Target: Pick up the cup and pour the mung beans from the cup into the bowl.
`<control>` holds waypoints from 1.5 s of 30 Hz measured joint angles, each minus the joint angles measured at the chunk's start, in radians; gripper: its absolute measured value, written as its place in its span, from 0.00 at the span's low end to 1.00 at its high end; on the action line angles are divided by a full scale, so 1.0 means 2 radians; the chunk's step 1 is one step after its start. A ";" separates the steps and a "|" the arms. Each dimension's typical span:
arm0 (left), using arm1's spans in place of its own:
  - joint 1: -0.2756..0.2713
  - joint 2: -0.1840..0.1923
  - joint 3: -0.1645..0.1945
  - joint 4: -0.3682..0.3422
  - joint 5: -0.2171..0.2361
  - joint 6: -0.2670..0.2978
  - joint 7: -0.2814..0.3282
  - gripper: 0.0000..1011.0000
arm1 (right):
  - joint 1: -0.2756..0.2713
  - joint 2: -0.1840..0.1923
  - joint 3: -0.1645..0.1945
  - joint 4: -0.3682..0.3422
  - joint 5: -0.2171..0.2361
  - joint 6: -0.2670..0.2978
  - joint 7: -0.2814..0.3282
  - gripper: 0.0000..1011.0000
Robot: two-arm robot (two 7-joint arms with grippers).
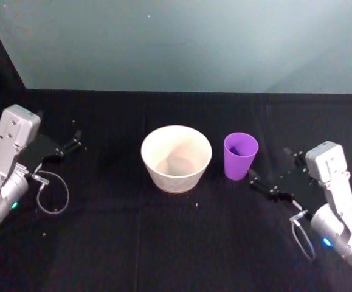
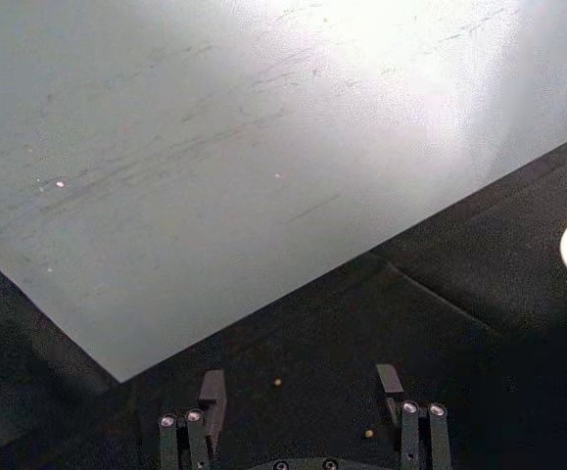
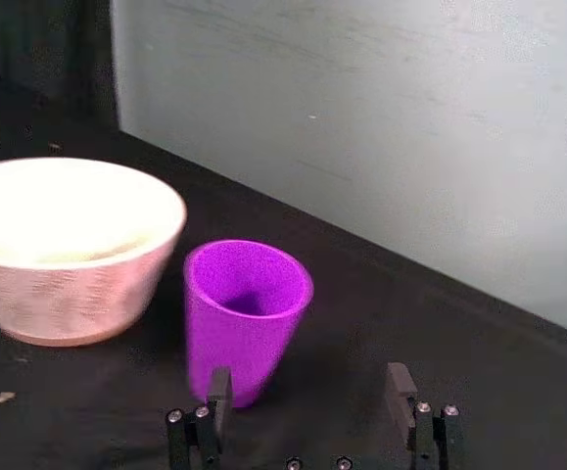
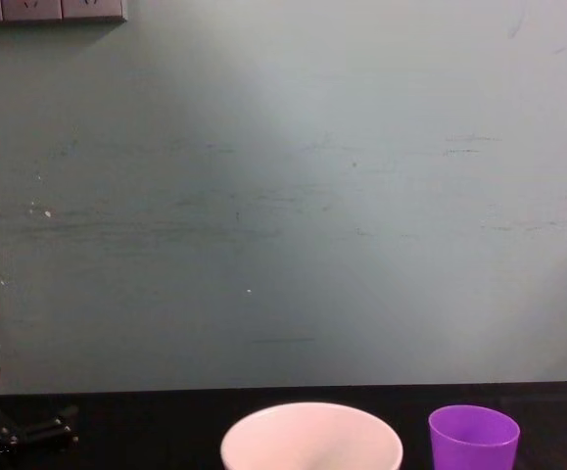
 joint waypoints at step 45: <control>0.000 0.000 0.000 0.000 0.000 0.000 0.000 0.99 | 0.051 -0.109 0.043 0.083 0.033 -0.039 0.101 0.74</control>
